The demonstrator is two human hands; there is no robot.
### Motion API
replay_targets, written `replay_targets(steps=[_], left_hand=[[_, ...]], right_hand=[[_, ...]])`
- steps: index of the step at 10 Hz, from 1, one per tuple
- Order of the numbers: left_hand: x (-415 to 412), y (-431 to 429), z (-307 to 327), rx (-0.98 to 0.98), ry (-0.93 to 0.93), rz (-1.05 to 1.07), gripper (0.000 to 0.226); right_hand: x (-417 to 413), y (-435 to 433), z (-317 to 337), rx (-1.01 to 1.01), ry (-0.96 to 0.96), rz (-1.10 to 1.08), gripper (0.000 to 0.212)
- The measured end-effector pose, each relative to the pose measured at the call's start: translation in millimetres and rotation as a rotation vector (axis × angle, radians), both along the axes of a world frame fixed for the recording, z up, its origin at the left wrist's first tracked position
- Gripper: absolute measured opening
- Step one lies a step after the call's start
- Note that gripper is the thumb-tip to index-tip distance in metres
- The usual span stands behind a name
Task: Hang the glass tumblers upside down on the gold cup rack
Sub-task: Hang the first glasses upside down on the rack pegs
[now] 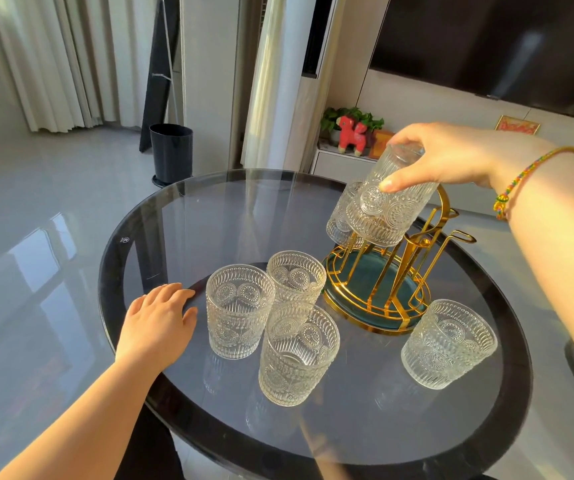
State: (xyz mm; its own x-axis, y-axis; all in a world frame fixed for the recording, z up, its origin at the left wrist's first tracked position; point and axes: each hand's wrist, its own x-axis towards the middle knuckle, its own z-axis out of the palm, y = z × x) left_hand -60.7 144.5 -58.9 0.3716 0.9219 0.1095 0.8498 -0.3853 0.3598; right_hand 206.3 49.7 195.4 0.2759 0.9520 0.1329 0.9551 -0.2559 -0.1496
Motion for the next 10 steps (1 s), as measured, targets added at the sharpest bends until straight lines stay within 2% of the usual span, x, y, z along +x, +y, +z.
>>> replay_targets(steps=[6, 7, 8, 9, 10], left_hand=[[0.6, 3.4, -5.1, 0.011, 0.004, 0.028, 0.041], [0.1, 3.9, -2.7, -0.004, -0.042, 0.026, 0.037], [-4.9, 10.1, 15.5, -0.047, -0.265, 0.084, 0.028], [-2.1, 28.1, 58.5, 0.013, -0.386, 0.132, 0.027], [28.9, 45.2, 115.7, 0.069, -0.452, 0.017, 0.025]], right_hand=[[3.7, 4.3, -4.2, -0.012, -0.025, 0.074, 0.077], [8.0, -2.6, -4.1, 0.013, -0.005, 0.073, 0.076], [16.4, -12.3, 1.7, 0.023, 0.035, 0.074, 0.074], [22.0, -16.1, 6.9, 0.024, 0.067, 0.094, 0.074], [27.2, -18.2, 6.9, -0.001, 0.018, 0.095, 0.076]])
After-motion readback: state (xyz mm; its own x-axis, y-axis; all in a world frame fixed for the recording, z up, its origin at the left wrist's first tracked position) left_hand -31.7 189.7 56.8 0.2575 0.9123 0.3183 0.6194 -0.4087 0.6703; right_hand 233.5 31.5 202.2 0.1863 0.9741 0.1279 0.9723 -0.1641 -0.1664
